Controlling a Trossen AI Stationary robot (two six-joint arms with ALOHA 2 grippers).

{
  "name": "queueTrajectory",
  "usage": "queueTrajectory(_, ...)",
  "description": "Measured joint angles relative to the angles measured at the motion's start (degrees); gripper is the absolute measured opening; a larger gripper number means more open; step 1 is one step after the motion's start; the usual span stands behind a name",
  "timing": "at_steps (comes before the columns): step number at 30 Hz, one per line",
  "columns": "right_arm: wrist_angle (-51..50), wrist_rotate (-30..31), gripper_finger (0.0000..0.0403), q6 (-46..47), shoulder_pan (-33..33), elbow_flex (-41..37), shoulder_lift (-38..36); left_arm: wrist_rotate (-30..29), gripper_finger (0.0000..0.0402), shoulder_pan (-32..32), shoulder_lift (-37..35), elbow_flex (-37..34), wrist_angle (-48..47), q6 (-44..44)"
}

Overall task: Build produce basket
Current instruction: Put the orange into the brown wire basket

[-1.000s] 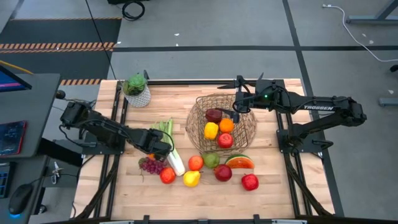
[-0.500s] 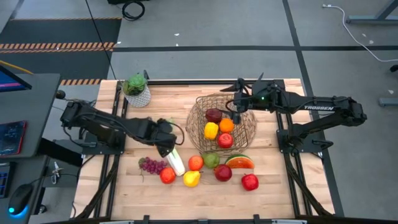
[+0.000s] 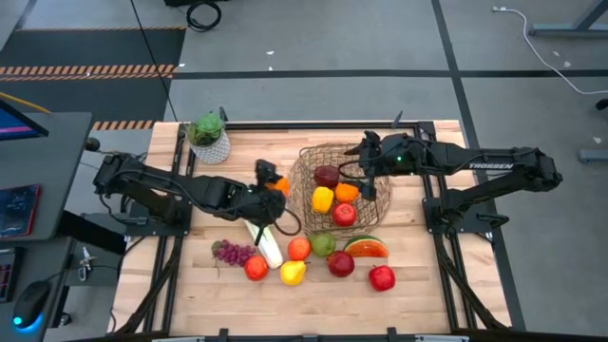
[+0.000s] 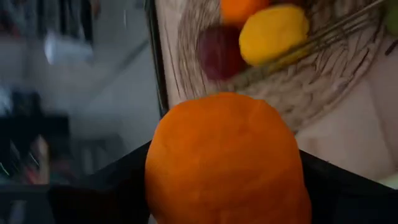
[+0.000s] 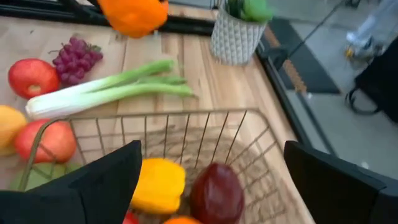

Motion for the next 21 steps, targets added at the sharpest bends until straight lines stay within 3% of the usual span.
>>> queueTrajectory(8,-7.6,0.21,0.0396,9.99,2.64,0.0,-2.42,0.31,0.0285,1.23,0.48,-0.02,14.15,28.29)
queueTrajectory(14,-8.44,5.05,0.0396,14.13,6.07,-2.33,-2.4,0.67,0.0286,2.64,0.48,-0.04,19.73,47.71)
queueTrajectory(21,-8.61,6.05,0.0396,15.79,7.78,-5.59,-3.11,9.28,0.0286,2.93,0.48,-0.02,20.05,70.48)
